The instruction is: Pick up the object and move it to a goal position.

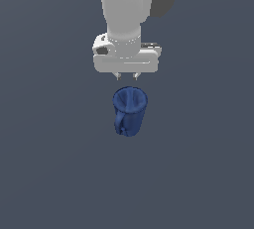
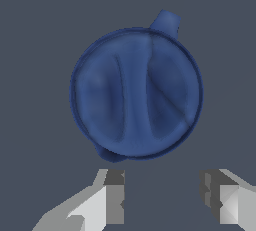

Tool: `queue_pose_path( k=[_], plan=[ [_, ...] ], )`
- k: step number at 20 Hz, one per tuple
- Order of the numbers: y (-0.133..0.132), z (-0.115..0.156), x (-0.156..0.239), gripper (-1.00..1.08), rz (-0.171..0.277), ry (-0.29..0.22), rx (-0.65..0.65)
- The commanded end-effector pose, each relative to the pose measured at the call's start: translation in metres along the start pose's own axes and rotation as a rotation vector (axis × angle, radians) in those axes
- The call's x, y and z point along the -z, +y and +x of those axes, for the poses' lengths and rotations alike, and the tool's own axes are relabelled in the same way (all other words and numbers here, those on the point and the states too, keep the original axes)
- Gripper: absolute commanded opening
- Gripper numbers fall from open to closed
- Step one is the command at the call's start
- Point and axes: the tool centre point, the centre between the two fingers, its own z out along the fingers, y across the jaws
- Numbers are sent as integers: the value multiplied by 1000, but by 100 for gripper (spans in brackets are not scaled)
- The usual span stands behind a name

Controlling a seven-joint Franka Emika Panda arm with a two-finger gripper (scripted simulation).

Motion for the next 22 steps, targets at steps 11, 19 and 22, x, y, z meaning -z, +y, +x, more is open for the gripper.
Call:
queue_pose_path(
  k=[11,19,22],
  plan=[
    [10,60,-7,28,40,-69,-206],
    [18,96,-20,28,62,-121,-345],
    [20,108,-27,28,69,-141,-394]
  ],
)
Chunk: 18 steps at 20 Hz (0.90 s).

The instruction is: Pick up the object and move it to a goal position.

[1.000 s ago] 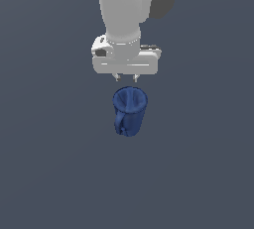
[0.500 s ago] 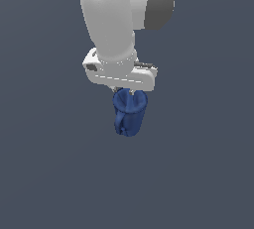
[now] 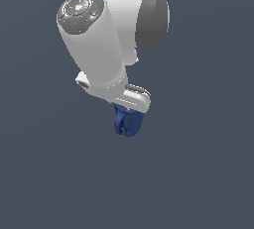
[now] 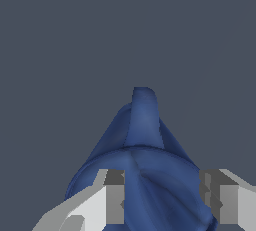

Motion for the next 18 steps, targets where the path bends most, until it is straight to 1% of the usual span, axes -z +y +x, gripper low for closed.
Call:
queue_pose_path(
  k=[1,9,18],
  plan=[
    [-1,11,-4,28,5,-17,-42],
    [-3,40,-20,28,16,-66,-162],
    [-4,56,-33,28,19,-98,-235]
  ],
)
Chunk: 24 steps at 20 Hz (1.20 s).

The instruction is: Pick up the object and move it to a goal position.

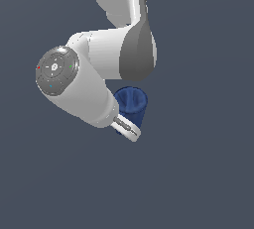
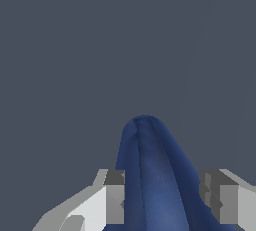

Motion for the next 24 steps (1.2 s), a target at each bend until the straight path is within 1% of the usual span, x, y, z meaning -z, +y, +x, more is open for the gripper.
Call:
queue_pose_path(
  k=[1,11,19,24],
  plan=[
    [-1,3,-2,28,1,-6,-14],
    [-1,4,-7,28,1,-9,-21],
    [-1,4,-27,28,0,-10,-23],
    [-1,4,-34,28,1,-10,-23]
  ],
)
